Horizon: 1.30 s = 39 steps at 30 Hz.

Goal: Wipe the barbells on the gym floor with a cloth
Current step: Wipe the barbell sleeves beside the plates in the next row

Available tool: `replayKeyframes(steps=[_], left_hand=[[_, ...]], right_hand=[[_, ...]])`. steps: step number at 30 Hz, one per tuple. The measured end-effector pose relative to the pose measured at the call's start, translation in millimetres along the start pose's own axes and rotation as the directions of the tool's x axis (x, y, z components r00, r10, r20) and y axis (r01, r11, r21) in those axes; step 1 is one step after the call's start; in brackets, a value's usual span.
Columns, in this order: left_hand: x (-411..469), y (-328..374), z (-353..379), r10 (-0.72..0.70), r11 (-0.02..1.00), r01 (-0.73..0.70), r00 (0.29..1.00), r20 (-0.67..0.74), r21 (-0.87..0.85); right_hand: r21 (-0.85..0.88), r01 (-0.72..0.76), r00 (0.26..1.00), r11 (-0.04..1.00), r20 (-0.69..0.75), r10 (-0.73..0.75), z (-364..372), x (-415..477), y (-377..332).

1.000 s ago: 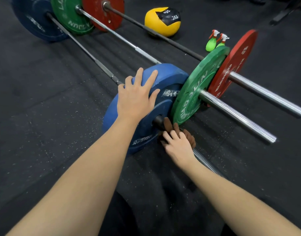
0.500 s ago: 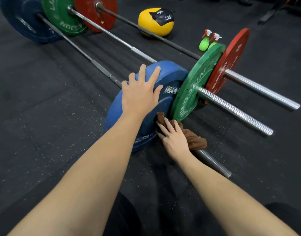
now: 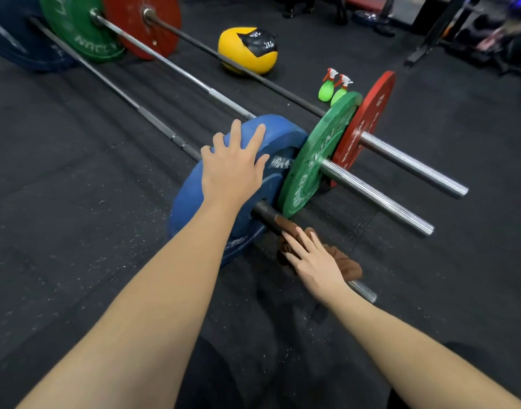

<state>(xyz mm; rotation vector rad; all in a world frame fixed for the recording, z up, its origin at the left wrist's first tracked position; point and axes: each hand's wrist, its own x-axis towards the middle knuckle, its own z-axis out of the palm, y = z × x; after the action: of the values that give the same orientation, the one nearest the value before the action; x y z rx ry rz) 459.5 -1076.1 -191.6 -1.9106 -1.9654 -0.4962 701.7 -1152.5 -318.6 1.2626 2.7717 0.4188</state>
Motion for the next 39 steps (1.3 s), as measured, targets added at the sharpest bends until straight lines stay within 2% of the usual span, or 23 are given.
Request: replayKeyframes(steps=[5, 7, 11, 15, 20, 24, 28, 30, 33, 39], left_hand=[[0.1, 1.1, 0.2, 0.005, 1.000, -0.005, 1.000, 0.000, 0.017], [0.9, 1.4, -1.8, 0.009, 1.000, -0.009, 1.000, 0.014, 0.013], [-4.1, -1.5, -1.7, 0.015, 1.000, -0.015, 1.000, -0.003, -0.004], [-6.9, -2.9, -2.2, 0.007, 1.000, -0.007, 1.000, -0.010, -0.025], [-6.9, -2.5, 0.1, 0.002, 0.999, -0.003, 1.000, -0.018, -0.042], [-5.1, -2.8, 0.7, -0.001, 0.999, 0.001, 1.000, -0.018, -0.032], [-5.5, -3.6, 4.8, 0.010, 1.000, -0.011, 0.999, -0.047, -0.012], [-5.7, -4.5, 5.5, 0.010, 1.000, -0.011, 0.999, -0.053, -0.015], [-7.6, -4.6, 4.4, 0.015, 1.000, -0.016, 0.999, -0.046, -0.015], [-13.5, -7.9, 2.1, 0.002, 0.999, -0.004, 0.998, -0.058, -0.033]], right_hand=[[0.117, -0.087, 0.996, 0.989, 0.005, 0.087, -6.1, 66.4, -16.2], [0.153, -0.122, 0.990, 0.981, 0.093, 0.109, -11.2, 74.7, -19.7], [0.100, -0.152, 0.982, 0.983, 0.132, 0.138, -12.9, 32.5, -8.8], [0.080, -0.080, 0.994, 0.994, 0.077, 0.074, -12.5, -38.8, 14.4], [0.026, -0.129, 0.978, 0.991, 0.171, 0.123, -5.7, -52.3, 10.1], [0.021, -0.094, 0.989, 0.995, 0.118, 0.091, -8.2, -12.8, 1.3], [0.092, -0.136, 0.991, 0.986, 0.032, 0.133, -12.0, 53.8, -18.3], [0.143, -0.160, 0.987, 0.977, 0.034, 0.157, -10.1, 69.2, -23.1], [0.118, -0.160, 0.987, 0.980, -0.007, 0.162, -5.3, 52.5, -21.5], [0.036, -0.104, 0.994, 0.994, -0.041, 0.106, 3.6, -42.9, -2.2]])
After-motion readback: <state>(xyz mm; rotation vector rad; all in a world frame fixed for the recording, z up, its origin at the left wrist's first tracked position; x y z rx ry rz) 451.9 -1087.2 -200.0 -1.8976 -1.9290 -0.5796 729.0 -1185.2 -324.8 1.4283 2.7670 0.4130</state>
